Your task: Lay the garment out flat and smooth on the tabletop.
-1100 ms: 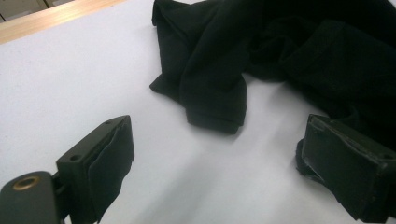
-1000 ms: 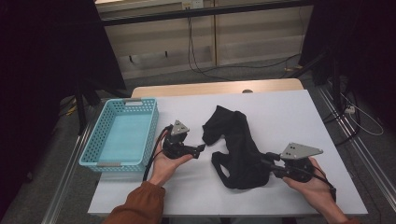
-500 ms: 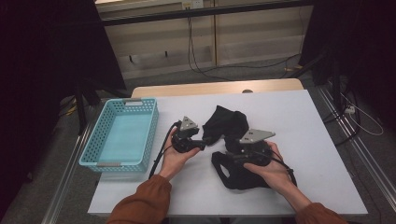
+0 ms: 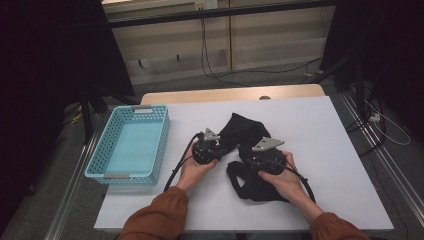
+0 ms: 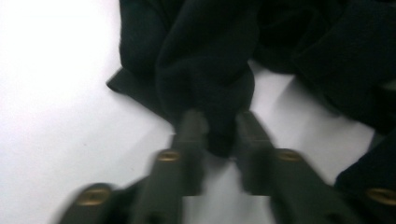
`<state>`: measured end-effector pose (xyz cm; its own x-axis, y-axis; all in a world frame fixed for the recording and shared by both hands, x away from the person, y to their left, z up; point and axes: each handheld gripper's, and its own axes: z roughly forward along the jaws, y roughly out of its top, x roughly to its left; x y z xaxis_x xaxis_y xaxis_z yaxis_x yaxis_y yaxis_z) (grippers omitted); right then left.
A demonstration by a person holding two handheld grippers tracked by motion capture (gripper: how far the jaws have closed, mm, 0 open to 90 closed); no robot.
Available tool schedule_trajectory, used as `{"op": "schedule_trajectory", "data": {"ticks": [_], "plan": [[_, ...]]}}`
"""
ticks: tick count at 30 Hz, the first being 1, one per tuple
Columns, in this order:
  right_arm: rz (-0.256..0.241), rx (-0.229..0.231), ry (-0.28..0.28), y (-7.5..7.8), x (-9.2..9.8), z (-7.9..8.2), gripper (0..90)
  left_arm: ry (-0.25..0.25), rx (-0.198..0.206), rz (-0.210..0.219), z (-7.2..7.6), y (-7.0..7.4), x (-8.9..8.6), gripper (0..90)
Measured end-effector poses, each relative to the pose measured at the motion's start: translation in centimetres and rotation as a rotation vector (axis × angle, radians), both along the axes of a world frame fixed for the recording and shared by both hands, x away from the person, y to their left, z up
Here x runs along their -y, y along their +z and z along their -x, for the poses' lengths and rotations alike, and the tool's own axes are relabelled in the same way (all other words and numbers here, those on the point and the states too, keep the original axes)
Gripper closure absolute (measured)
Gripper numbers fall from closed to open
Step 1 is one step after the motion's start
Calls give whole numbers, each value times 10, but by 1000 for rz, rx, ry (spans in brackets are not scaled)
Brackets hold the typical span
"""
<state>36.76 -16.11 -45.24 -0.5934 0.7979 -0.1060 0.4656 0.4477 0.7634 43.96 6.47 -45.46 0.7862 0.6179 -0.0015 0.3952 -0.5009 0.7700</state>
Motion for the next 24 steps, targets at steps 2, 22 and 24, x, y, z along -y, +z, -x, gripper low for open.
{"op": "schedule_trajectory", "data": {"ticks": [2, 22, 24], "plan": [[-27, 8, 16, 5, 3, 3, 772, 4, 36, 51, 3, 9, -4, 847], [-270, 225, 79, 102, 55, 22, 817, 78, 47, 230, 7, 60, -56, 857], [-284, 255, 67, 112, 62, 22, 817, 62, 46, 226, 12, 62, -53, 857]]}}
